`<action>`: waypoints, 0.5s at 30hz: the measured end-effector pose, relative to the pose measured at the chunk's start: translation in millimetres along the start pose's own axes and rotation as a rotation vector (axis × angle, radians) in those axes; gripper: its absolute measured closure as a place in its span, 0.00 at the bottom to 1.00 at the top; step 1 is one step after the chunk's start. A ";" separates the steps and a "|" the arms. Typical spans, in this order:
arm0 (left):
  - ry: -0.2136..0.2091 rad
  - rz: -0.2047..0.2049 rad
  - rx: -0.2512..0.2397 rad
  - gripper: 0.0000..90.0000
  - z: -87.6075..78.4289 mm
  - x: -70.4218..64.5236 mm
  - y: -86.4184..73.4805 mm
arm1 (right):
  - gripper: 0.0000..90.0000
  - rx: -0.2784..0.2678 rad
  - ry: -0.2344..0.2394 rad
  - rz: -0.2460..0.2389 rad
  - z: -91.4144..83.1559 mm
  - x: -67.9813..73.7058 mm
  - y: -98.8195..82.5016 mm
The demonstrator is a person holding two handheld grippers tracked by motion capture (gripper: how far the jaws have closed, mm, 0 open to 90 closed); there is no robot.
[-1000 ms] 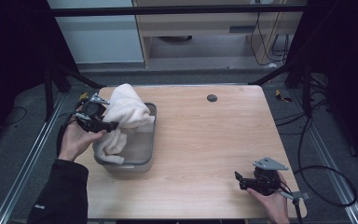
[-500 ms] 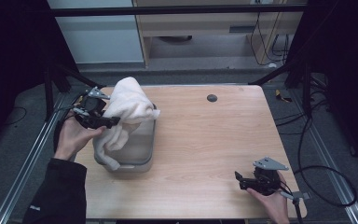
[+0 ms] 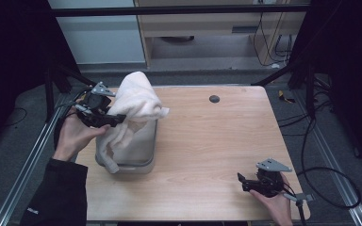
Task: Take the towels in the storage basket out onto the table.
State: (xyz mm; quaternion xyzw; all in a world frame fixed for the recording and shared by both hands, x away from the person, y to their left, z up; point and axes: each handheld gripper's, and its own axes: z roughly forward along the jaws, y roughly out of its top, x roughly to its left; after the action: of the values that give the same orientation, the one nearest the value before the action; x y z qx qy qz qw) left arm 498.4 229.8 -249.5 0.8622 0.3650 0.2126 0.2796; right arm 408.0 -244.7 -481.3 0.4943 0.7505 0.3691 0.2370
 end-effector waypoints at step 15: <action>-0.027 0.046 -0.005 0.67 -17.9 -12.5 16.1 | 0.13 -0.002 0.001 -0.002 -0.1 -0.4 0.1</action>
State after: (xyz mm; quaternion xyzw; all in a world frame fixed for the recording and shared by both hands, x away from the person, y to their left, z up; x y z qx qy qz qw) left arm 488.4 217.0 -227.7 0.8725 0.3409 0.2080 0.2817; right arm 408.1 -245.0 -481.2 0.4932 0.7507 0.3699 0.2372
